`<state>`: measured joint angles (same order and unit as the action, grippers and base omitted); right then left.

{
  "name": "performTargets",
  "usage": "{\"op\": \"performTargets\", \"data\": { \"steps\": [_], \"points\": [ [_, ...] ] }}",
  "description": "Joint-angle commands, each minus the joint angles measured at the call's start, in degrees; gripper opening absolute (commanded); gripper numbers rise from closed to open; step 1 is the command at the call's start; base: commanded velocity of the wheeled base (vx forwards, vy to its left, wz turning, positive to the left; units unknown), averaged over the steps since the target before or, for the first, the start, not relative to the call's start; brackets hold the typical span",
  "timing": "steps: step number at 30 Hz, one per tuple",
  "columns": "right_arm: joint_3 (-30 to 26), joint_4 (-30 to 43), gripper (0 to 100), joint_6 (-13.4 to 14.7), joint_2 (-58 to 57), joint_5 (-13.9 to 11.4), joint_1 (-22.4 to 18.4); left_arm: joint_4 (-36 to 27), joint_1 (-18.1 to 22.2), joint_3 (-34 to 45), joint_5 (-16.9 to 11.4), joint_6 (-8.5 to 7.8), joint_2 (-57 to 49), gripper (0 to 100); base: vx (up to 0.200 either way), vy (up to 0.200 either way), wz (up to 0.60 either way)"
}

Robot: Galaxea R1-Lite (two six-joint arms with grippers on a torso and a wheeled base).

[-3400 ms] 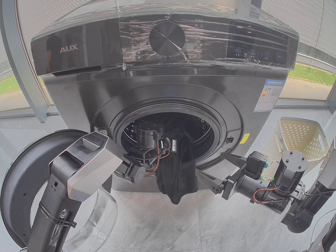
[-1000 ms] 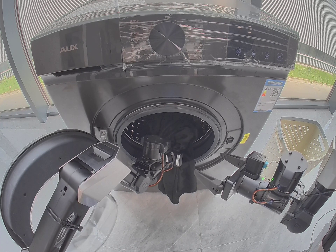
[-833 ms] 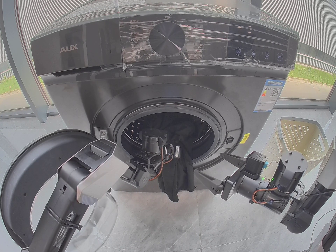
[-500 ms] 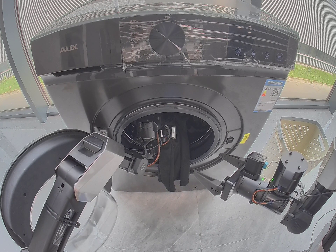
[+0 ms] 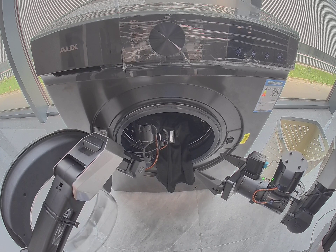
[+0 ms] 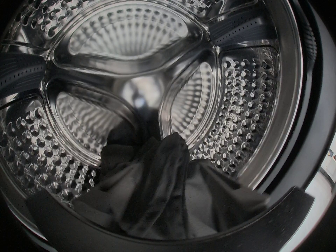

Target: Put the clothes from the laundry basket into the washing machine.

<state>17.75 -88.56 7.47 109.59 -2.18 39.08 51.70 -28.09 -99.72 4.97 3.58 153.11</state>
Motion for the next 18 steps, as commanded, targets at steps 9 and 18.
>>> {"op": "performTargets", "data": {
  "steps": [9,18],
  "points": [
    [0.0,0.0,100,0.0,-0.2,0.0,0.1,-0.5,-4.6,16.3,-5.1,0.02,-6.0,100,0.000,0.000,0.00],
    [0.0,0.0,100,0.0,-0.2,0.0,0.0,-0.3,-4.1,13.0,-4.7,-0.68,-1.4,100,0.000,0.000,0.00]
  ]
}}
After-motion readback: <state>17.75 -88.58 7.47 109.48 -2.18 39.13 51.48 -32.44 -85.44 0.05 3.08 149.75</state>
